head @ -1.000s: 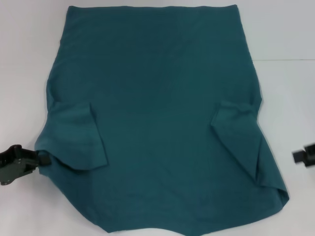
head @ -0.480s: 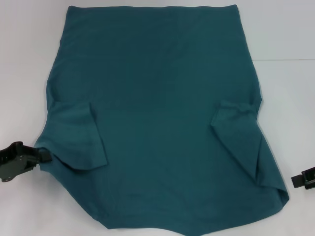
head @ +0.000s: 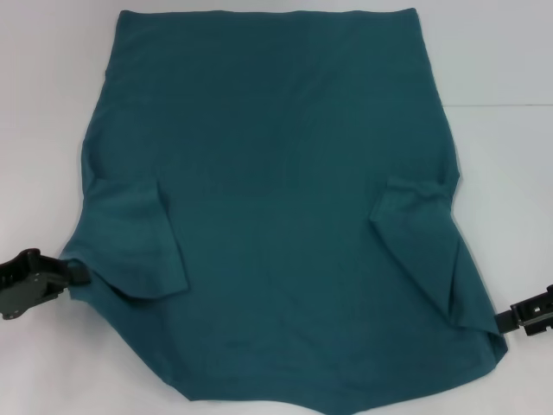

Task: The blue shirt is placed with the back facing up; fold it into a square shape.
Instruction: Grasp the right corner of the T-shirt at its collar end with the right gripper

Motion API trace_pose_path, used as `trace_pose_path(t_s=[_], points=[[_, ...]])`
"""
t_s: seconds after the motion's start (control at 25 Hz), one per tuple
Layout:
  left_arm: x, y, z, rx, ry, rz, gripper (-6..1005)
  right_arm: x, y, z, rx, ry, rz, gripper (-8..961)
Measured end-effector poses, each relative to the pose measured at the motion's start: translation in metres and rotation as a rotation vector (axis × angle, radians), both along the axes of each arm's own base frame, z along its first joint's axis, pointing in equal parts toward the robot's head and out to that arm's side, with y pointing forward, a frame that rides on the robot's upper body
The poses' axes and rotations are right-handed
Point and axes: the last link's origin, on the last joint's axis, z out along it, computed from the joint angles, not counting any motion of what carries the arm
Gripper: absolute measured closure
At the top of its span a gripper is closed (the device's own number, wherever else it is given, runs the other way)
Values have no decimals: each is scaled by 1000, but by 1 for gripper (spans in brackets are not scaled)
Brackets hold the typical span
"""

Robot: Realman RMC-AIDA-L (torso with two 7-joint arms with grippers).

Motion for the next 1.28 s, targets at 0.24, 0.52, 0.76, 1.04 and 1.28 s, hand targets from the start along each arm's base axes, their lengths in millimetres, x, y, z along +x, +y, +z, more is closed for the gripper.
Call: trace_pose_path(t_s=[0.24,0.52,0.76,1.04,1.28], points=[[-2,-1,0,6,6,9,973,2,-1,-4,-25,-39,1,268],[-2,-1,-4,0,-3,8,973,0,1,-13,-36,-60,17,279],[-2,-1,-4,-1,-4,9,973,-1,4,-19,-35,-59,18,283],[-3,-1,-4,2,-2,13,973,-3,6,-21,-33,-60,24,283],[-3,0,-4,4,-1,14,973,-5,7,-31,-63,-72,33,287]])
